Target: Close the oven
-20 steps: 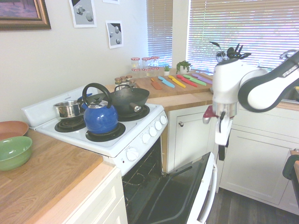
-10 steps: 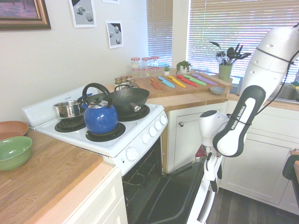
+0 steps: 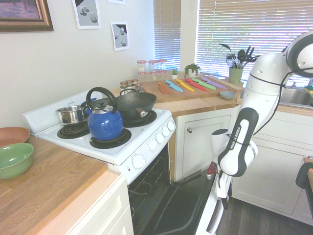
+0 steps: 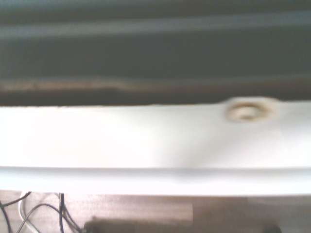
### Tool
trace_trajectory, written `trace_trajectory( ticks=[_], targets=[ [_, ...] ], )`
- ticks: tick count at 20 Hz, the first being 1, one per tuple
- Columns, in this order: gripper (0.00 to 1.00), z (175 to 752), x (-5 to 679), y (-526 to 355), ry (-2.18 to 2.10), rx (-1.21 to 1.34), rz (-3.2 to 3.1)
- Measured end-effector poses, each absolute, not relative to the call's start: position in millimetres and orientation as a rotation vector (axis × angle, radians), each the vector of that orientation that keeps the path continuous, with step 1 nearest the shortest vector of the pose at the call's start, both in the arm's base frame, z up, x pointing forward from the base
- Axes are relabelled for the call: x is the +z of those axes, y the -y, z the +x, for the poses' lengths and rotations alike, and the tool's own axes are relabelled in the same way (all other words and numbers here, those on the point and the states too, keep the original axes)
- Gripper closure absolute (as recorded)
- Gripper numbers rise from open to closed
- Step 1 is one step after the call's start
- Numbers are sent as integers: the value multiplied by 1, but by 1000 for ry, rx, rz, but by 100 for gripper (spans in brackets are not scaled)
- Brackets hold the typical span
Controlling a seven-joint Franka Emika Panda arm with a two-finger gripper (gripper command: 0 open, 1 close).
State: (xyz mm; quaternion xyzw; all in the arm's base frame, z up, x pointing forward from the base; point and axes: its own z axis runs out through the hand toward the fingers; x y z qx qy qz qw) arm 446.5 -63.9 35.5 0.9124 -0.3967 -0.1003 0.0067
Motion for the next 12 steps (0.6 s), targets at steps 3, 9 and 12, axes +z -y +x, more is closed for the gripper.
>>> trace_trajectory(
  ticks=[3,9,12],
  targets=[
    [0,449,25,57,1264,-208,2894],
    [0,449,16,37,1267,16,2933],
    [0,449,20,26,1260,96,2931]
  ],
)
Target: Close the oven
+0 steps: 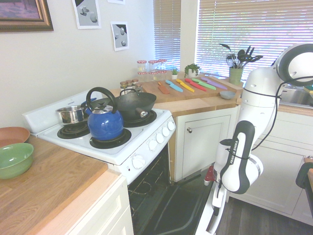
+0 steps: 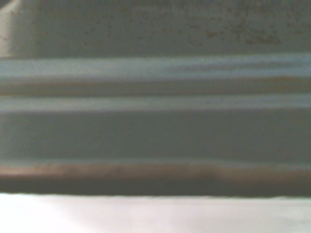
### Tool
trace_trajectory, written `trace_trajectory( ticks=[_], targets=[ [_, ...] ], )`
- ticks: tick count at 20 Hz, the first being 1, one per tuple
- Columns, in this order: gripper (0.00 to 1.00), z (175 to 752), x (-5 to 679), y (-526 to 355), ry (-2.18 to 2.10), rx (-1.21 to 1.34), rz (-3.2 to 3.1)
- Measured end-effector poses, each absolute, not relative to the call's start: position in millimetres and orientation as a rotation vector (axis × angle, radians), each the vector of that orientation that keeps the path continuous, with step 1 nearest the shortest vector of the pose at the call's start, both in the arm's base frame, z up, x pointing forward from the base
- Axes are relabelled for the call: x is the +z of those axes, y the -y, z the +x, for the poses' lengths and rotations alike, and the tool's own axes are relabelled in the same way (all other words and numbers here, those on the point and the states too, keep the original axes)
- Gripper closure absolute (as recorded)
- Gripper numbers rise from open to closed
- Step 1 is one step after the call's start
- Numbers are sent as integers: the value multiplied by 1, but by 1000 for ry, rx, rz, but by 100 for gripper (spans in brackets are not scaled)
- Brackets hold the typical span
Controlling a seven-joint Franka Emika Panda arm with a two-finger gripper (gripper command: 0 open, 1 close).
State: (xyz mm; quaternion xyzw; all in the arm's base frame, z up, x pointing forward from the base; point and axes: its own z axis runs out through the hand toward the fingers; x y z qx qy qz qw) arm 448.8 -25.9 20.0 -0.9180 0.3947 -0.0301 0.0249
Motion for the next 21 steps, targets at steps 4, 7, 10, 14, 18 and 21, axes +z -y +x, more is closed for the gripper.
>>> trace_trajectory(
  ticks=[4,7,10,14,18,21],
  targets=[
    [0,471,45,-3,-1207,-192,-2815],
    [0,501,69,-31,-1190,-281,-2790],
    [0,529,84,-45,-1205,-306,-2775],
    [0,577,110,-51,-1197,-351,-2762],
    [0,614,154,-71,-1184,-418,-2734],
    [0,597,196,-87,-1139,-305,-2764]
  ],
)
